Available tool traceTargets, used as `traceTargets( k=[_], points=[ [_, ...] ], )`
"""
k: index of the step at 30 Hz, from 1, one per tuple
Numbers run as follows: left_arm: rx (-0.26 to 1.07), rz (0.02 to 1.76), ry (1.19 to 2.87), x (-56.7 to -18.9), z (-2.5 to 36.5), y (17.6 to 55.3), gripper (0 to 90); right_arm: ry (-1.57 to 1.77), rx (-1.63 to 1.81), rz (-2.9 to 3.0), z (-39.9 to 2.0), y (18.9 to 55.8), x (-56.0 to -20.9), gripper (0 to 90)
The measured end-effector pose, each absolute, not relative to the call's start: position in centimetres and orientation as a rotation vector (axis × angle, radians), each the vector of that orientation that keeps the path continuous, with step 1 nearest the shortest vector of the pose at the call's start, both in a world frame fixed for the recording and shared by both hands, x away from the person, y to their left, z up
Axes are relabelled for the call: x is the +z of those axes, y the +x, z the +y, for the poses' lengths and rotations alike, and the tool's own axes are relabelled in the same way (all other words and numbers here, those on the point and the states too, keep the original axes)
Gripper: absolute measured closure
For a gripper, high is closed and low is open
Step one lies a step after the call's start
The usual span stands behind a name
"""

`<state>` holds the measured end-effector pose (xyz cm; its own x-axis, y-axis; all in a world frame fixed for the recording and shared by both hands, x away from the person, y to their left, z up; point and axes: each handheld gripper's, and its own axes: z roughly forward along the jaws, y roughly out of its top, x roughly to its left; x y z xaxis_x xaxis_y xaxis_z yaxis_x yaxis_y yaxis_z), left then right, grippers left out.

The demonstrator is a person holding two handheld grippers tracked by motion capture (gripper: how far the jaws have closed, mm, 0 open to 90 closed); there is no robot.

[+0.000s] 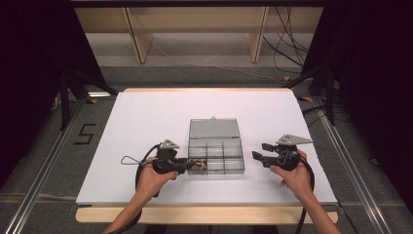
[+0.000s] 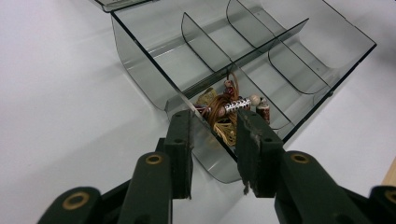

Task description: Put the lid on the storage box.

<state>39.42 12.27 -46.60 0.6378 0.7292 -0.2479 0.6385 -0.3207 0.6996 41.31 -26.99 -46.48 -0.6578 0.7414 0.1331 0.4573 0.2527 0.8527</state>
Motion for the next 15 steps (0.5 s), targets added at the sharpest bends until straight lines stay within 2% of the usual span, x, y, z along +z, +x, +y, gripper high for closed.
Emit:
traceTargets(
  k=[1, 5, 15],
  points=[
    [0.14, 1.065, 2.05, -46.6, 12.3, 39.4, 66.3, 1.119, 1.346, 2.227, -27.0, 42.3, -46.6, 46.7],
    [0.137, 1.07, 2.039, -46.7, 12.3, 39.4, 66.4, 1.144, 1.319, 2.221, -27.0, 43.7, -47.1, 48.2],
    [0.147, 1.072, 2.041, -46.7, 12.2, 39.4, 66.2, 1.172, 1.302, 2.235, -26.0, 45.5, -46.7, 47.2]
  ],
)
